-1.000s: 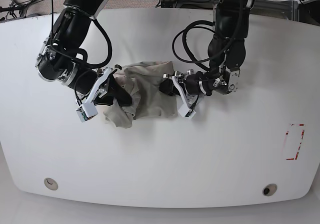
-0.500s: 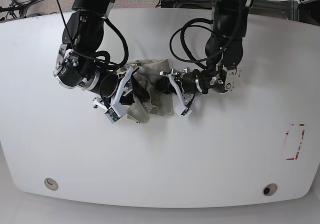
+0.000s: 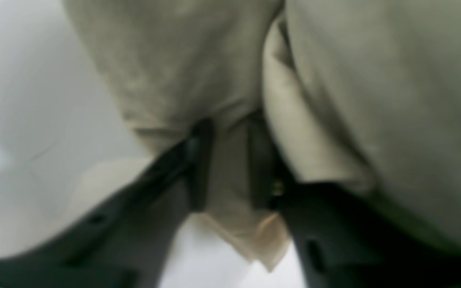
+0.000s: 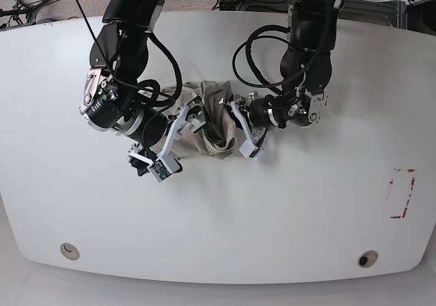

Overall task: Fold the T-shirt properly
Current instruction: 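Push both held ends toward each other to bunch the strip, then release the left gripper and press the bundle with the right gripper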

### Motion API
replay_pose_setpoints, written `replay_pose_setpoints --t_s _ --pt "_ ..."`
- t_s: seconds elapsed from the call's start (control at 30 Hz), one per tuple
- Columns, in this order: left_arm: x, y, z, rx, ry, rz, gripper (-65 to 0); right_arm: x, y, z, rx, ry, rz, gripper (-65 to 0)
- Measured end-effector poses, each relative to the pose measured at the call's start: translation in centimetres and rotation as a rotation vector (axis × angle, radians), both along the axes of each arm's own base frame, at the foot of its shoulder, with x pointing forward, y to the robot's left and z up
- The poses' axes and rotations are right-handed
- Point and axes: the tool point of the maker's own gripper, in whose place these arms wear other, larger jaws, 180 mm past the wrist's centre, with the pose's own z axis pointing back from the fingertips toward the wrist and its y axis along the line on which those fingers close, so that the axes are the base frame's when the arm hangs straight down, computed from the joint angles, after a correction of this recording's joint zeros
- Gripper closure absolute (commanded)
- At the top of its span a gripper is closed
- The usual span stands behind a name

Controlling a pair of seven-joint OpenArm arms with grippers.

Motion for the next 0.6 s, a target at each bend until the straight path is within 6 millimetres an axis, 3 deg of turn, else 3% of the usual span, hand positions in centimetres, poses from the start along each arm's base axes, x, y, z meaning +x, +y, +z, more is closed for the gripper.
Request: replay_pose_setpoints --t_s 0.1,0.27,0.33,0.5,0.6 --pt "0.4 0.3 0.4 -0.016 -0.011 0.017 -38.2 0.4 -0.7 0.5 0.019 -0.011 -0.022 -65.0" --pt "1.4 1.6 0.9 -0.027 -0.025 0.060 -38.8 0.8 -5.3 -0.2 -0.045 -0.002 -0.129 -65.0" --pt "1.4 2.1 1.2 -0.044 -0.037 0.056 -38.6 0.7 -6.4 -0.4 -0.065 0.004 -0.143 -65.0" --pt "2.0 4.1 2.2 -0.114 -0.056 0.104 -38.5 0.3 -6.8 -0.9 -0.071 0.013 -0.144 -65.0" --pt "2.1 5.3 2.5 -0.125 -0.072 0.102 -38.5 -0.8 -6.8 -2.1 -0.074 0.053 -0.138 -65.0"
